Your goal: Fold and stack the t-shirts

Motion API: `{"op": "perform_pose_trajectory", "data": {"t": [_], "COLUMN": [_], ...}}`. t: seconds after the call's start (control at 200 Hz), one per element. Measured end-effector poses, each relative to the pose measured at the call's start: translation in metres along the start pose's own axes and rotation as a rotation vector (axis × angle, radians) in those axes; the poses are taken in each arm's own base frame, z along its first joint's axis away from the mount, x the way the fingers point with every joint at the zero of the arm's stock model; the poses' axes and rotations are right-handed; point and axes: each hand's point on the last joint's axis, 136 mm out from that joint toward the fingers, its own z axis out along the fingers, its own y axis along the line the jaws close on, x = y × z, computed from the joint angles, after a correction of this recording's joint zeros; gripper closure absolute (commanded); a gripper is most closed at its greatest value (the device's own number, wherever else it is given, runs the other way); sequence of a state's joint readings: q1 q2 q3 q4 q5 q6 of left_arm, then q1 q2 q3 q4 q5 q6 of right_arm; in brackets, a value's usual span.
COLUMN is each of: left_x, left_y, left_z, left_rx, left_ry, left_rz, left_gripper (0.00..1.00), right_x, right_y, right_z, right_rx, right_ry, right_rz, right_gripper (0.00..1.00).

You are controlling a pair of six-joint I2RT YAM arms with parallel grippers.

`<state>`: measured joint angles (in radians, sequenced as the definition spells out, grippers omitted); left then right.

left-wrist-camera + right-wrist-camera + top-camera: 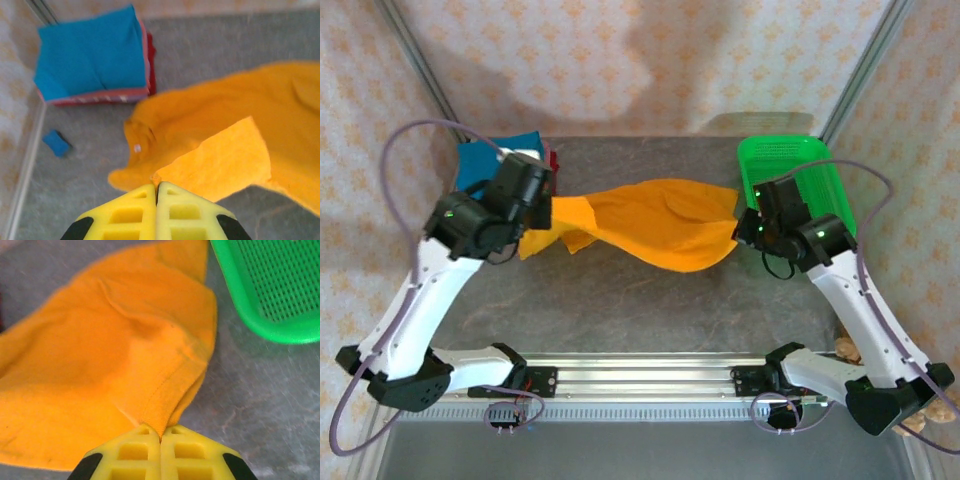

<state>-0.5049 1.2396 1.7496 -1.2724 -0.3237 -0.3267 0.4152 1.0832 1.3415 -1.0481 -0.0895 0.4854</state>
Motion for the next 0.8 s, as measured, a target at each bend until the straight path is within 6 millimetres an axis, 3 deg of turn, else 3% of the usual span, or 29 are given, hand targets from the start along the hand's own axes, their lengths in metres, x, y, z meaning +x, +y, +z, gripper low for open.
{"op": "perform_pose_trajectory", "data": {"t": [0.115, 0.28, 0.37, 0.591, 0.801], "left_x": [-0.035, -0.068, -0.088, -0.136, -0.177], "left_y": [0.015, 0.016, 0.018, 0.041, 0.065], "left_z": [-0.014, -0.012, -0.020, -0.075, -0.130], "left_rx": [-0.026, -0.051, -0.062, -0.075, -0.128], "left_ry": [-0.074, -0.111, -0.160, -0.394, -0.642], "left_rz": [-0.013, 0.020, 0.021, -0.026, -0.058], "left_gripper": [1.00, 1.00, 1.00, 1.00, 1.00], "right_x": [-0.033, -0.078, -0.096, -0.121, -0.139], "right_y": [0.023, 0.051, 0.062, 0.077, 0.089], "right_z": [-0.035, -0.086, -0.113, -0.170, -0.201], "right_rx": [-0.078, -0.168, -0.214, -0.324, -0.410], "right_ry": [-0.099, -0.232, -0.298, -0.444, -0.558], "right_rz": [0.000, -0.011, -0.015, -0.022, -0.035], "right_gripper": [1.00, 1.00, 1.00, 1.00, 1.00]}}
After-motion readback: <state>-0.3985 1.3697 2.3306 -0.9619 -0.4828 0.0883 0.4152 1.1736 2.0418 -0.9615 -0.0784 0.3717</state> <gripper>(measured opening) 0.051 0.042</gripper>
